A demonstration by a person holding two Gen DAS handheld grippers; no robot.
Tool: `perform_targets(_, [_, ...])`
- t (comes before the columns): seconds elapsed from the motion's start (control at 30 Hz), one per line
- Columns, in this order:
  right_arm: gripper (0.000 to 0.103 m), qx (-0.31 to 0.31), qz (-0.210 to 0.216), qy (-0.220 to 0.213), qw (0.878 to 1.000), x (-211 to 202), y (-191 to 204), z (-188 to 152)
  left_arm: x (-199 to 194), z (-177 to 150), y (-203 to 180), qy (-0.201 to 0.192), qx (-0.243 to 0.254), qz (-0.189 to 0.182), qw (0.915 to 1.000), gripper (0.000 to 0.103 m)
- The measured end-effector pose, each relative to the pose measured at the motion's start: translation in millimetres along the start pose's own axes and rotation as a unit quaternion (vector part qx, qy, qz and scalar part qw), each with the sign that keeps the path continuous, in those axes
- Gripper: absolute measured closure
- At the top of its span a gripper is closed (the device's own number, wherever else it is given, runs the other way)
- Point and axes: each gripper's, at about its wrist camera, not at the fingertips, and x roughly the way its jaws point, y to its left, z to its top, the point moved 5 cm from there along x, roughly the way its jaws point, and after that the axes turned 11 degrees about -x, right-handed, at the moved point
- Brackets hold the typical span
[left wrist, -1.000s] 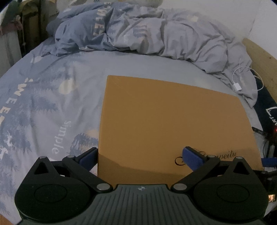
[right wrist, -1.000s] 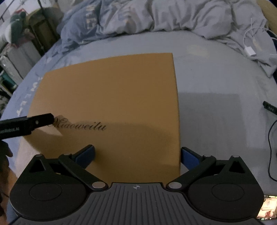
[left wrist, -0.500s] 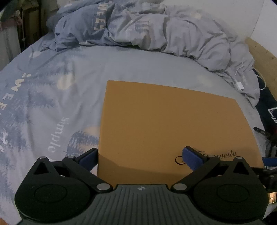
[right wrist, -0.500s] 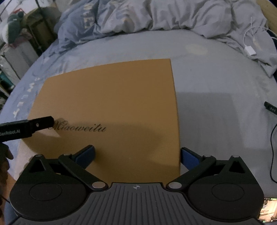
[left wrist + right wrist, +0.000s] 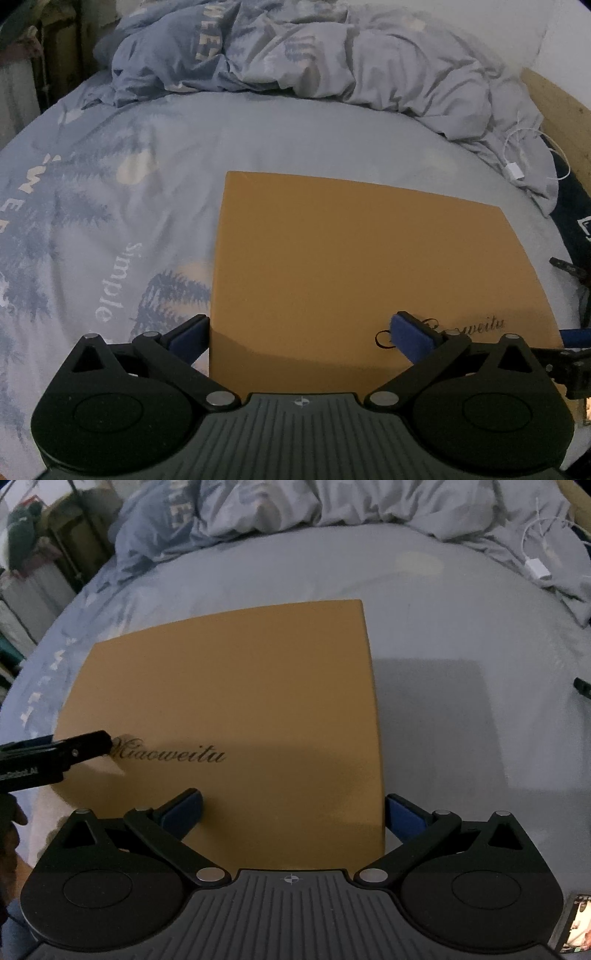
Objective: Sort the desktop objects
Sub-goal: 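Lower the lid onto the box and open both tools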
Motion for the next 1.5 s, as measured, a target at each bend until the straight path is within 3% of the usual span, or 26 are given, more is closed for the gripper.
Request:
perform_targets(0.4, [0.000,0.013,0.003,-0.007,1.000,-0.5,-3.8,-2.2,-3.6,-4.8,-0.6,-0.025,-0.017,-0.001,0.9996,0.000])
perform_targets(0.63, [0.000,0.043,-0.023,-0.031,0.998,-7.1,0.7,-8.5,-25.4,-10.6,6.7,-0.031,-0.023,-0.007,0.9992,0.000])
perform_targets(0.9, [0.000,0.033,-0.011,-0.081,0.996,-51.0,13.8,-24.7,-79.1,-14.6,15.4,-0.070,-0.031,-0.019,0.9969,0.000])
perform_targets(1.5, [0.000,-0.030,-0.033,-0.183,0.982,-151.9,37.6,-81.2,-169.1,-45.0,-4.7,-0.153,0.018,-0.054,0.9866,0.000])
